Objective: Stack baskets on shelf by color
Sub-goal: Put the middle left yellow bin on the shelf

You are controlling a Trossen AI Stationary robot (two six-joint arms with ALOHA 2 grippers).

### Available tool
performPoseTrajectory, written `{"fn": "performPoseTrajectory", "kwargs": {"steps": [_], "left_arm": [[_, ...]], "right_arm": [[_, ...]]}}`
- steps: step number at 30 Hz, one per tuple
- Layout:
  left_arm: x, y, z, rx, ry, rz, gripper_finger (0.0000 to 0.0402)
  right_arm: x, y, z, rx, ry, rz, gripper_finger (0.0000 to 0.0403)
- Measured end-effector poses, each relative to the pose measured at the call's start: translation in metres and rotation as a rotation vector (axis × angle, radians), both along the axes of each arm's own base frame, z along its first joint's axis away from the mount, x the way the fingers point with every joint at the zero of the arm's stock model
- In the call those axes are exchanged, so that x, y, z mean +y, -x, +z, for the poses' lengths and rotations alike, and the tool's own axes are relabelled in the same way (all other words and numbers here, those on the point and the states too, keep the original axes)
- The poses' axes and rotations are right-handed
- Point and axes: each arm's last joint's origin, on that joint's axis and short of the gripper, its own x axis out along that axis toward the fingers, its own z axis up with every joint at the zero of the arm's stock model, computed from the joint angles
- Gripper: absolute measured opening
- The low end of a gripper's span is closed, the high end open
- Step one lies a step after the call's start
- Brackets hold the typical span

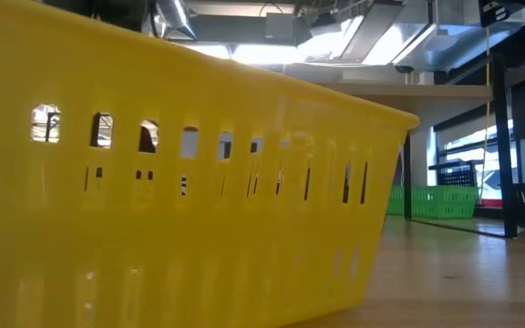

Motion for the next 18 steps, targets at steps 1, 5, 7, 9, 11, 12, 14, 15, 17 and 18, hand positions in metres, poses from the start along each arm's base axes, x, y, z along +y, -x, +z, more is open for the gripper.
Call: {"fn": "performPoseTrajectory", "kwargs": {"steps": [1,5,7,9,11,12,14,15,17,18], "left_arm": [[-0.001,0.001,-0.004,0.015,0.01,0.0,0.0075],[-0.002,0.005,-0.017,0.049,0.032,0.001,0.0075],[-0.002,0.006,-0.019,0.058,0.035,0.0,0.0075],[-0.002,0.007,-0.021,0.062,0.033,-0.002,0.0075],[-0.002,0.007,-0.023,0.063,0.026,0.003,0.0075],[-0.002,0.007,-0.024,0.062,0.024,0.009,0.0075],[-0.002,0.007,-0.026,0.062,0.019,0.021,0.0075],[-0.002,0.007,-0.027,0.062,0.016,0.022,0.0075],[-0.002,0.007,-0.03,0.061,0.005,0.021,0.0075],[-0.002,0.007,-0.031,0.06,0.003,0.023,0.0075]], "right_arm": [[0.0,0.0,0.0,0.0,0.0,0.0,0.0008],[0.0,0.0,0.0,0.0,0.001,0.0,0.0008],[0.0,0.0,0.0,0.0,0.001,0.0,0.0008],[0.0,0.0,0.0,0.0,0.002,0.0,0.0008],[0.0,0.0,0.0,0.0,0.002,0.0,0.0008],[0.0,0.0,0.0,0.0,0.002,0.0,0.0008],[0.0,0.0,0.0,0.0,0.002,0.0,0.0008],[0.0,0.0,0.0,0.0,0.002,0.0,0.0008],[0.0,0.0,0.0,0.0,0.002,0.0,0.0008],[0.0,0.0,0.0,0.0,0.002,0.0,0.0008]]}}
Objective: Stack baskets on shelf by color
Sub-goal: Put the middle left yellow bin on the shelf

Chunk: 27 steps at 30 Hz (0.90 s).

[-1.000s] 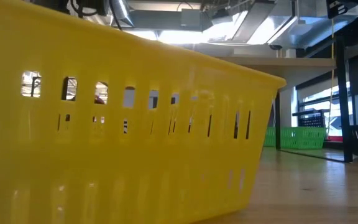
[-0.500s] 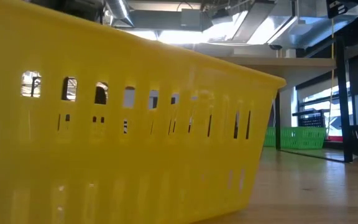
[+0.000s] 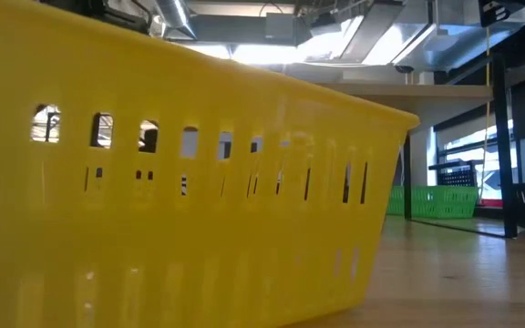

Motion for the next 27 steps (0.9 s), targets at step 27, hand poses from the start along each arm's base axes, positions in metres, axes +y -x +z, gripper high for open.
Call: {"fn": "performPoseTrajectory", "kwargs": {"steps": [27], "left_arm": [[0.001,-0.002,-0.034,-0.07,-0.045,0.084,0.0075]], "right_arm": [[0.0,0.0,0.0,0.0,0.0,0.0,0.0008]]}}
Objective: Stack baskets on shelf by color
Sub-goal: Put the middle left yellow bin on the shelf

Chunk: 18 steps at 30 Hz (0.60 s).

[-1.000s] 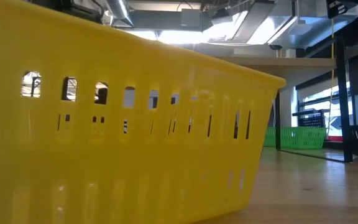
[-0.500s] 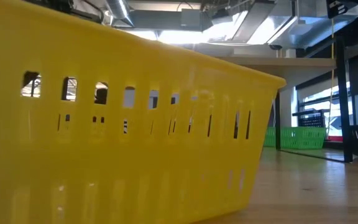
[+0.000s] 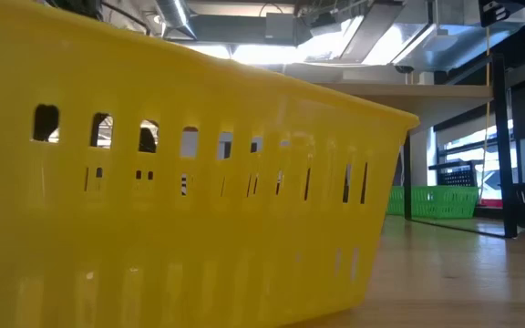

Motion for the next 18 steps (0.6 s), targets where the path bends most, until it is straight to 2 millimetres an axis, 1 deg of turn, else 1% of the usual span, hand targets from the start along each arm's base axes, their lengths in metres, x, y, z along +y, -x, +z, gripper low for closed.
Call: {"fn": "performPoseTrajectory", "kwargs": {"steps": [5,9,12,15,18], "left_arm": [[0.0,0.001,-0.007,-0.009,0.0,0.0,0.0075],[0.001,0.002,-0.011,-0.002,-0.045,-0.005,0.0075],[0.001,0.002,-0.015,-0.012,-0.048,-0.005,0.0072],[0.0,0.003,-0.017,-0.007,-0.044,-0.005,0.0053],[0.0,0.003,-0.017,-0.007,-0.041,-0.006,0.0016]], "right_arm": [[0.0,0.0,0.0,0.0,0.0,0.0,0.0008],[0.0,0.0,0.0,0.0,0.0,0.0,0.0008],[0.0,0.0,0.0,0.0,0.0,0.0,0.0008],[0.0,0.0,0.0,0.0,0.0,0.0,0.0008],[0.0,0.0,0.0,0.0,0.0,0.0,0.0008]]}}
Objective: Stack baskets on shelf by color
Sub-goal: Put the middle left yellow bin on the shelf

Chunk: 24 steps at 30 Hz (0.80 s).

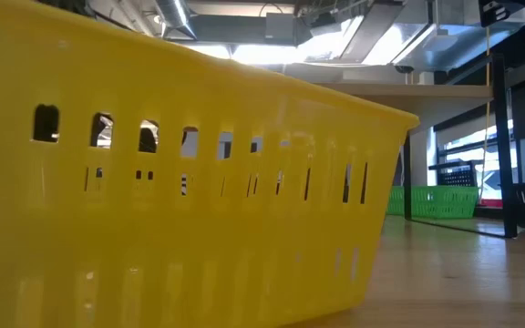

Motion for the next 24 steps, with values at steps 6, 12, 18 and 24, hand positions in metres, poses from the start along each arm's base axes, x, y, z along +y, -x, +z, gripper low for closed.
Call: {"fn": "performPoseTrajectory", "kwargs": {"steps": [6,12,18,24], "left_arm": [[0.0,-0.002,0.007,-0.002,0.006,0.016,0.0004],[0.001,-0.014,0.046,-0.029,-0.03,-0.054,0.0002],[0.003,-0.013,0.101,0.003,-0.095,-0.06,0.0001],[0.005,-0.015,0.154,-0.113,-0.175,-0.078,0.0001]], "right_arm": [[0.0,0.0,0.0,0.0,0.0,0.0,0.0008],[0.0,0.0,0.0,0.0,0.0,0.0,0.0008],[0.0,0.0,0.0,0.0,0.0,0.0,0.0008],[0.0,0.0,0.0,0.0,0.0,0.0,0.0008]]}}
